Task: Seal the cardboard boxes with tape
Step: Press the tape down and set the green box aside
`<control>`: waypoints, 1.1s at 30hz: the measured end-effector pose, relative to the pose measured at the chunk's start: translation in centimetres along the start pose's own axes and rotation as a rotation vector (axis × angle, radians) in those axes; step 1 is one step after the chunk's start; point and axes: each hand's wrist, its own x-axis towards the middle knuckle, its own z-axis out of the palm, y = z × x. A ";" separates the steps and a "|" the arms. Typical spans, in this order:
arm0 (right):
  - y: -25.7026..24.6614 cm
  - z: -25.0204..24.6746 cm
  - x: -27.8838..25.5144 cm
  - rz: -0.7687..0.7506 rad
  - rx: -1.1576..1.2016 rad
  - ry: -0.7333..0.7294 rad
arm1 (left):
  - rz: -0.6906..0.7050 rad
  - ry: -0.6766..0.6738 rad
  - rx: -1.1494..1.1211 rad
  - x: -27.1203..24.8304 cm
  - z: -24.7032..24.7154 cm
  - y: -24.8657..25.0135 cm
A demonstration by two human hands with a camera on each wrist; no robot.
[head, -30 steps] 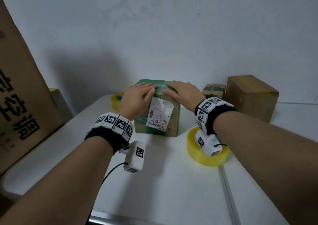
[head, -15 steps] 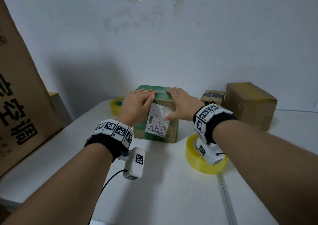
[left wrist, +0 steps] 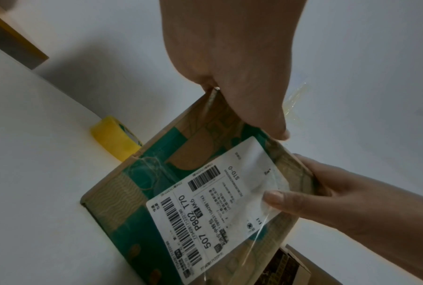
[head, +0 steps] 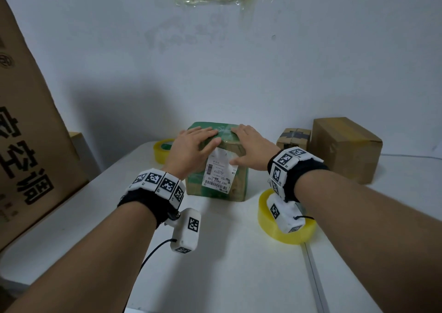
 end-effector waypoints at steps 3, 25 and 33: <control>-0.2 -0.3 -0.5 0.009 0.041 -0.017 | 0.027 -0.044 -0.054 -0.3 -0.1 -0.5; -0.8 -2.0 -6.1 0.133 0.927 0.029 | -0.440 -0.064 -0.640 -3.4 -2.3 3.3; -1.9 -1.8 -6.5 0.088 0.763 0.074 | -0.502 -0.039 -0.687 -3.6 -3.7 5.0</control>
